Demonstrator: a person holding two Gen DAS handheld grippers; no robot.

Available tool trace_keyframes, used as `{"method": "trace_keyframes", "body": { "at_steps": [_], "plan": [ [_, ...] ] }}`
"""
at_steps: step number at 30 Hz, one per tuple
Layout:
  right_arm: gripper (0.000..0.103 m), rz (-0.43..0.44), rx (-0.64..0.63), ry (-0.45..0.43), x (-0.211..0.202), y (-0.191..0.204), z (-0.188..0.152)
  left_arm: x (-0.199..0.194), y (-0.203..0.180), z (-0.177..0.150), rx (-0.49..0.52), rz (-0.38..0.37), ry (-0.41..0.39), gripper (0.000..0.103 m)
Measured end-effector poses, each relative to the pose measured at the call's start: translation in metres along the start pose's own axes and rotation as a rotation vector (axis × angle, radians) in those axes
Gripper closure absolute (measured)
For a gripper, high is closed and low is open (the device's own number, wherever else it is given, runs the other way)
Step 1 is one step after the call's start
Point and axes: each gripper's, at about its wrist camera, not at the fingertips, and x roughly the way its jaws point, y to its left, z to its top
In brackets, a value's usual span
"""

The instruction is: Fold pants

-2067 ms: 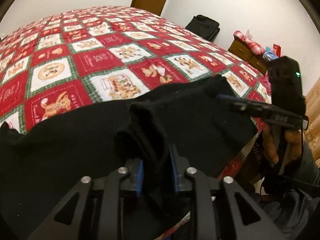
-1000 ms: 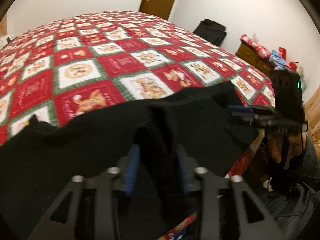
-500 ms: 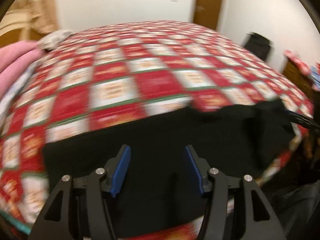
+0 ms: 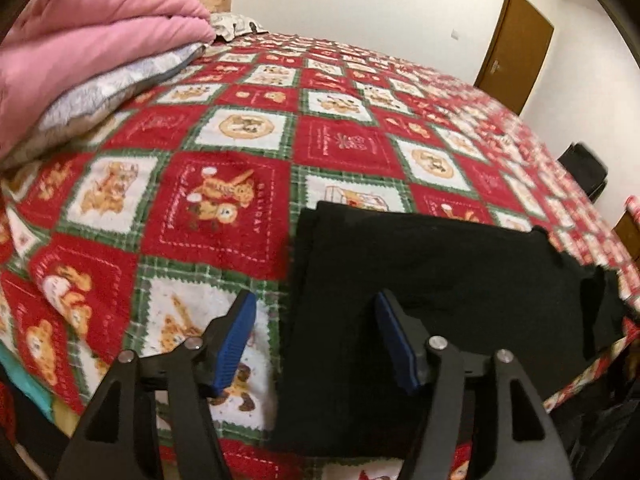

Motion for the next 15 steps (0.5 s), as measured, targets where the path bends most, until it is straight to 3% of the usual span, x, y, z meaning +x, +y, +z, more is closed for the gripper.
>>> {"method": "trace_keyframes", "body": {
  "at_steps": [2, 3, 4, 6, 7, 10, 11, 12, 14, 15],
  "plan": [
    [0.056, 0.000, -0.005, 0.003, 0.001, 0.001, -0.001, -0.001, -0.001, -0.001, -0.002, -0.025, 0.009, 0.045],
    [0.056, -0.001, -0.007, 0.004, 0.001, 0.002, -0.001, -0.003, -0.006, -0.001, 0.013, -0.041, 0.011, 0.062],
    [0.056, -0.002, -0.009, 0.006, 0.002, 0.002, -0.002, -0.005, -0.013, 0.000, 0.036, -0.035, 0.014, 0.062],
    [0.056, 0.000, -0.010, 0.008, 0.002, 0.003, -0.002, -0.003, -0.027, 0.000, 0.115, 0.031, 0.029, 0.062],
    [0.056, 0.002, -0.012, 0.010, 0.003, 0.004, -0.003, -0.002, -0.027, 0.001, 0.114, 0.042, 0.032, 0.057],
    [0.056, 0.000, -0.024, 0.016, 0.005, 0.006, -0.003, 0.001, -0.008, 0.002, 0.018, 0.039, 0.016, 0.037],
    [0.056, -0.002, -0.031, 0.017, 0.005, 0.008, -0.004, 0.002, -0.003, 0.001, 0.008, 0.020, 0.013, 0.038],
    [0.056, -0.002, -0.035, 0.018, 0.005, 0.008, -0.004, 0.001, -0.002, -0.001, 0.010, -0.004, 0.007, 0.042],
    [0.056, -0.002, -0.037, 0.024, 0.006, 0.009, -0.005, 0.000, -0.004, -0.004, 0.023, -0.061, 0.010, 0.064],
    [0.056, -0.003, -0.036, 0.026, 0.007, 0.008, -0.005, -0.002, -0.007, -0.004, 0.035, -0.060, 0.007, 0.068]
  ]
}}
